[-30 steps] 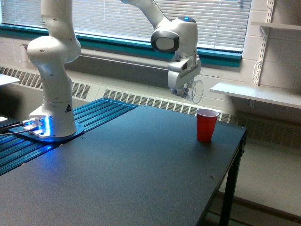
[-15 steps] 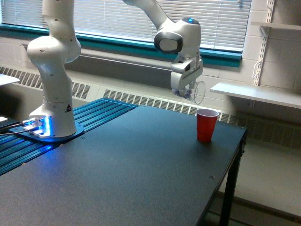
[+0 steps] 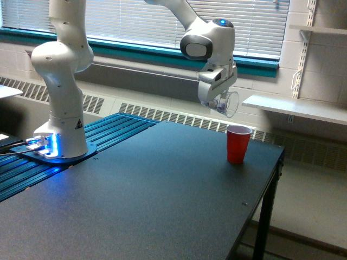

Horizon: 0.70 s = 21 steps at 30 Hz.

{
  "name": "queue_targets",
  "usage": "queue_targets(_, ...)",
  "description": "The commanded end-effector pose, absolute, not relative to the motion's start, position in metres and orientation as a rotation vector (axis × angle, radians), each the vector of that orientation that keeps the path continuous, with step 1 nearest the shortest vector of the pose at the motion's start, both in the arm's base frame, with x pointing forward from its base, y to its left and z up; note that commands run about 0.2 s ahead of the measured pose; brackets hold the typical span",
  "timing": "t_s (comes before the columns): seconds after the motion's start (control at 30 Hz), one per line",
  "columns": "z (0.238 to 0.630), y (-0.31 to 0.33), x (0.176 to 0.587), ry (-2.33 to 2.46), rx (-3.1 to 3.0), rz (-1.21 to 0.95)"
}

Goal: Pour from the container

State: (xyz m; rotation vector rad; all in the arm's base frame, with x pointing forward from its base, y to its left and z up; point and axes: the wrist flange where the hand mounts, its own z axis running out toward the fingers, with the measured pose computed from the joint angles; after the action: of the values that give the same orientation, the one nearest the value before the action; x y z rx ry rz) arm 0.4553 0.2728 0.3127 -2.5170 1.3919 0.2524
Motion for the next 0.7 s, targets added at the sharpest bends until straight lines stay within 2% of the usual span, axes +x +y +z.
queue_targets(0.03,0.313,0.271,0.458,1.370,-2.523,0.271)
queue_targets(0.7,0.308,0.258,0.460,1.389,-2.506,0.306)
